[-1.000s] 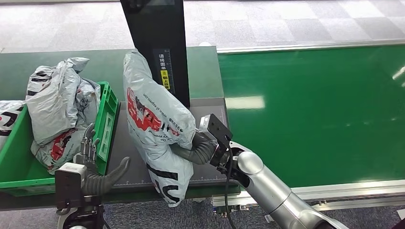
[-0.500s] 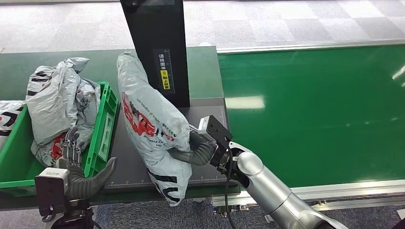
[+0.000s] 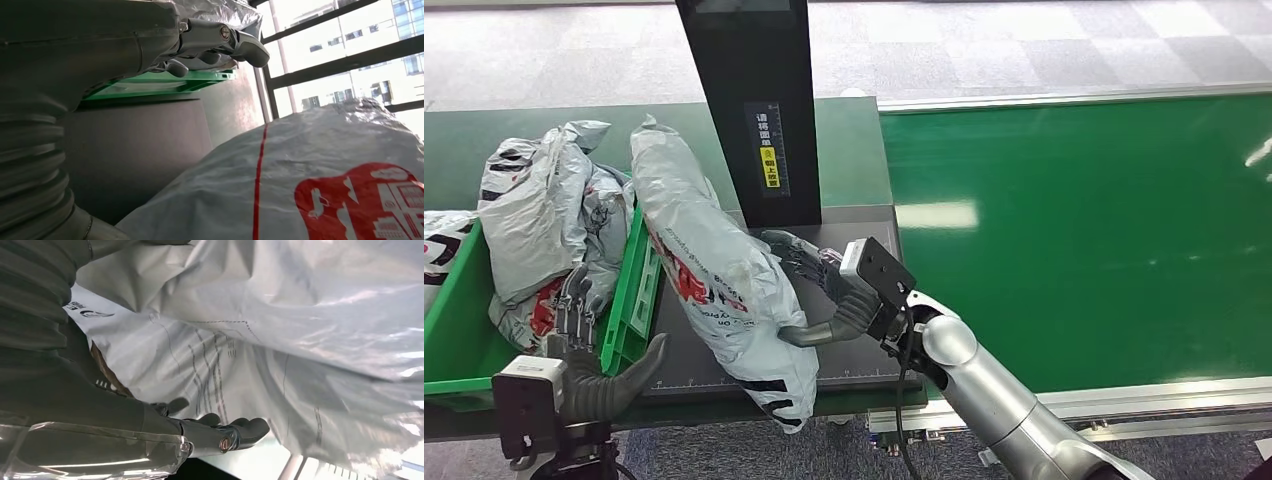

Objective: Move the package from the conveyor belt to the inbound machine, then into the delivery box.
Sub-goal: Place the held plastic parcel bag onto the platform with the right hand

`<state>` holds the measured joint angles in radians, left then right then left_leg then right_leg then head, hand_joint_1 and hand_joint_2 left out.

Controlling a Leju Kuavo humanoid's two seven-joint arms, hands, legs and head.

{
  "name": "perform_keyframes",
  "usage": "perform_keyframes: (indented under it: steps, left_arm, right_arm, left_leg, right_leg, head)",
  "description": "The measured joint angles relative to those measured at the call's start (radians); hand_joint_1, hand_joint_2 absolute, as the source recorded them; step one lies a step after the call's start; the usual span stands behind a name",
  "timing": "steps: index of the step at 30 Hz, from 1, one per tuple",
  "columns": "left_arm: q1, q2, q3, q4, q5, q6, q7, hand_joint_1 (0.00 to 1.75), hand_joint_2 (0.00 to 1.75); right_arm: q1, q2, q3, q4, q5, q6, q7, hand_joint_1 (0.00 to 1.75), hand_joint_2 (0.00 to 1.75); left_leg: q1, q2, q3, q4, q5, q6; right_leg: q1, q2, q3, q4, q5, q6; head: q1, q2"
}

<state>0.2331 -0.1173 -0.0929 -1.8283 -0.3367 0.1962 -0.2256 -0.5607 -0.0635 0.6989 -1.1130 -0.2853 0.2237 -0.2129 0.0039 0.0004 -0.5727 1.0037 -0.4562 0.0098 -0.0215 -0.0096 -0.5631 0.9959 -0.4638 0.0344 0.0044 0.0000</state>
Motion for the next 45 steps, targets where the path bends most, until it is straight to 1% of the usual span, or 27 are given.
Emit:
perform_keyframes:
  steps: [5, 9, 14, 21, 26, 32, 38, 45]
  left_arm:
    - [0.011, -0.005, 0.0, -0.01, 0.0, -0.001, -0.001, 0.0, 1.75]
    - [0.025, -0.006, 0.002, -0.018, 0.002, 0.002, -0.009, 0.0, 1.75]
    - [0.044, -0.006, 0.005, -0.031, 0.014, 0.002, -0.023, 0.0, 1.75]
    - [0.057, -0.006, 0.017, -0.044, 0.019, -0.013, -0.029, 0.0, 1.75]
    - [0.068, -0.01, 0.027, -0.063, 0.01, -0.031, -0.028, 0.0, 1.75]
    - [0.081, -0.024, 0.038, -0.088, -0.017, -0.054, -0.025, 0.0, 1.75]
    - [0.083, -0.035, 0.042, -0.113, -0.048, -0.073, -0.025, 0.0, 1.75]
    - [0.08, -0.037, 0.033, -0.145, -0.087, -0.091, -0.025, 0.0, 1.75]
  right_arm:
    - [0.005, -0.002, -0.03, -0.026, 0.022, -0.054, -0.026, 0.0, 1.75]
    - [0.028, -0.014, -0.076, -0.069, 0.031, -0.102, -0.06, 0.0, 1.75]
    - [0.096, -0.031, -0.182, -0.149, 0.036, -0.148, -0.097, 0.0, 1.75]
    - [0.221, -0.036, -0.343, -0.273, 0.066, -0.174, -0.106, 0.0, 1.75]
    - [0.335, -0.035, -0.47, -0.388, 0.084, -0.159, -0.106, 0.0, 1.75]
    - [0.422, -0.027, -0.591, -0.48, 0.083, -0.125, -0.102, 0.0, 1.75]
    - [0.48, 0.001, -0.663, -0.54, 0.085, -0.092, -0.091, 0.0, 1.75]
    - [0.501, 0.027, -0.712, -0.565, 0.084, -0.067, -0.085, 0.0, 1.75]
  left_leg:
    - [0.0, 0.0, 0.0, 0.0, 0.0, 0.0]
    - [0.0, 0.0, 0.0, 0.0, 0.0, 0.0]
    - [0.0, 0.0, 0.0, 0.0, 0.0, 0.0]
    - [0.0, 0.0, 0.0, 0.0, -0.001, 0.0]
    - [0.0, -0.001, 0.0, 0.0, -0.001, -0.001]
    - [0.0, -0.001, 0.0, 0.0, -0.002, -0.001]
    - [0.0, 0.0, 0.0, 0.0, -0.002, -0.001]
    - [0.0, 0.0, 0.0, 0.0, -0.002, -0.001]
  right_leg:
    - [0.0, 0.0, 0.0, 0.0, 0.0, 0.0]
    - [0.0, 0.0, 0.0, 0.0, 0.0, 0.0]
    - [0.0, 0.0, 0.0, 0.0, 0.0, 0.0]
    - [0.0, 0.0, 0.0, 0.0, -0.001, 0.0]
    - [0.0, 0.0, 0.0, 0.0, -0.001, -0.001]
    - [0.0, 0.0, 0.0, 0.0, -0.001, -0.001]
    - [0.0, 0.0, 0.0, 0.0, -0.001, -0.002]
    - [0.0, 0.0, 0.0, 0.0, -0.001, -0.002]
  head:
    - [0.0, 0.0]
    - [0.0, 0.0]
    - [0.0, 0.0]
    - [0.0, 0.0]
    - [0.0, 0.0]
    - [0.0, 0.0]
    - [0.0, 0.0]
    - [0.0, 0.0]
